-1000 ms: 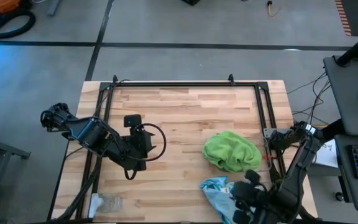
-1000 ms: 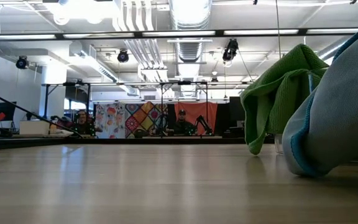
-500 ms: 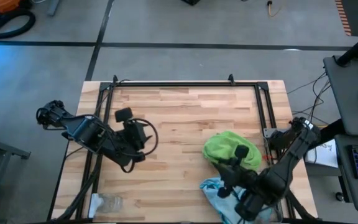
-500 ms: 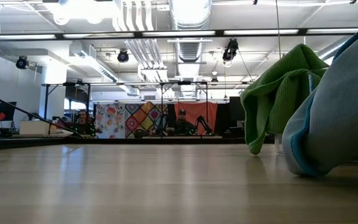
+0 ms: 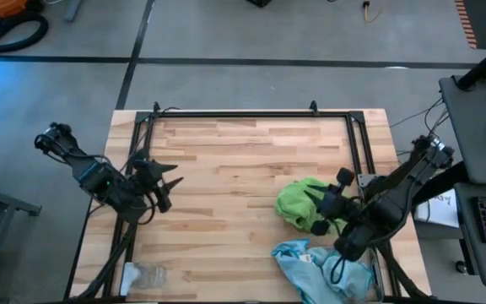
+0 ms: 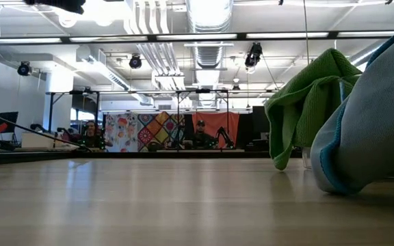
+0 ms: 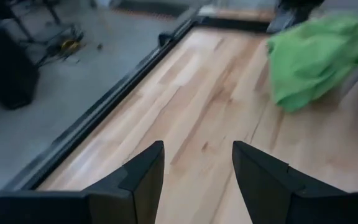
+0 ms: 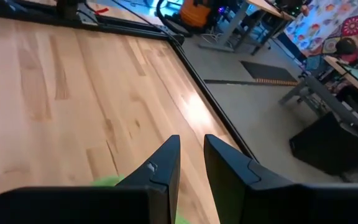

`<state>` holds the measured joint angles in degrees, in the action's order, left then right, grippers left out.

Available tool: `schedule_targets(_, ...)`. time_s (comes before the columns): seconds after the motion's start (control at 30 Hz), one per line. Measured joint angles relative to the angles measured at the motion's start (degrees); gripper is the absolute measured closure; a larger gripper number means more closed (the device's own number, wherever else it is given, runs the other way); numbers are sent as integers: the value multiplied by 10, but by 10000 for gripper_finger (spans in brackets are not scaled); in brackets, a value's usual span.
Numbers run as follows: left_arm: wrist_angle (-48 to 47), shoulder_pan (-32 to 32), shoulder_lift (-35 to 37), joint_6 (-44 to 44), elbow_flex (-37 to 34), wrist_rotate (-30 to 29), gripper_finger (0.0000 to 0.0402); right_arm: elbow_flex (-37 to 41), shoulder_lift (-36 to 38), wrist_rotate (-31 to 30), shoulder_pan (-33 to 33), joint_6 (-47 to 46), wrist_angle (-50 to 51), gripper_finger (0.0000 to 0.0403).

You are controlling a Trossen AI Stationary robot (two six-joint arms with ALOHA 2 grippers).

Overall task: Sort microfiber towel by color & place in baskets
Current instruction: Put the blue microfiber cloth into the bottom transparent bin

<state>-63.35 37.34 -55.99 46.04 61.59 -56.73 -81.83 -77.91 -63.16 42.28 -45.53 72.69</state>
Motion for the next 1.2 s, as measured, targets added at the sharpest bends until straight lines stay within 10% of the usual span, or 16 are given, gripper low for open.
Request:
schedule_targets(0.4,360,39,129,-233,-225,-28,228,283,216,3,43,110,-266,335)
schedule_targets(1.2,550,39,192,-170,-478,-43,228,604,422,32,62,239,-596,335)
